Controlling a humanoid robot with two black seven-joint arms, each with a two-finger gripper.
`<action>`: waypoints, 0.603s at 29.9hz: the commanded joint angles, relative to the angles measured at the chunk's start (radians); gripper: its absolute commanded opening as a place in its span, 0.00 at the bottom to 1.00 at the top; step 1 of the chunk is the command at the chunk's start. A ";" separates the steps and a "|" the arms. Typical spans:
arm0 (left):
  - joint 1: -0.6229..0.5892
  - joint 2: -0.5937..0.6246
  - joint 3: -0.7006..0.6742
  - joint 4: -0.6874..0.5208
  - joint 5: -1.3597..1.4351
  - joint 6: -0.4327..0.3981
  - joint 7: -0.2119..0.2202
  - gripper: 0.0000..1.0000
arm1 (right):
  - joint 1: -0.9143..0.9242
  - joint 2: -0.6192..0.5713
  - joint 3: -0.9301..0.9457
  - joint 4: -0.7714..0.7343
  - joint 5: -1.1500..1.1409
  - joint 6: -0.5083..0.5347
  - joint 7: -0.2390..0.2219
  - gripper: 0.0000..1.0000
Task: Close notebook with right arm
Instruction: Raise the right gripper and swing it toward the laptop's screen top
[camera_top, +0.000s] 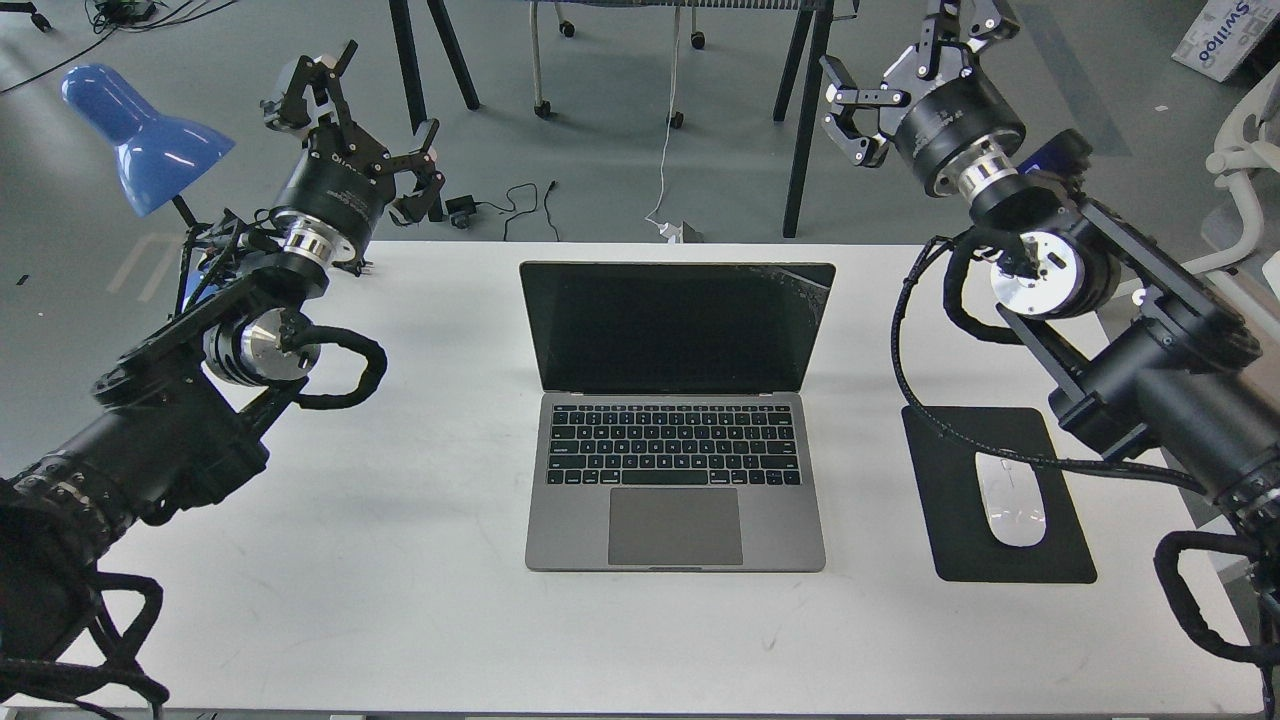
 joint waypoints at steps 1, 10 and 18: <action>0.000 0.000 0.000 0.000 0.000 0.000 0.000 1.00 | 0.124 0.017 -0.169 -0.110 0.001 -0.029 -0.009 1.00; 0.000 0.000 0.000 0.000 0.000 0.000 0.000 1.00 | 0.203 0.104 -0.320 -0.258 0.003 -0.037 -0.028 1.00; 0.000 0.000 0.000 0.000 0.000 0.000 0.000 1.00 | 0.204 0.112 -0.409 -0.261 0.000 -0.037 -0.056 1.00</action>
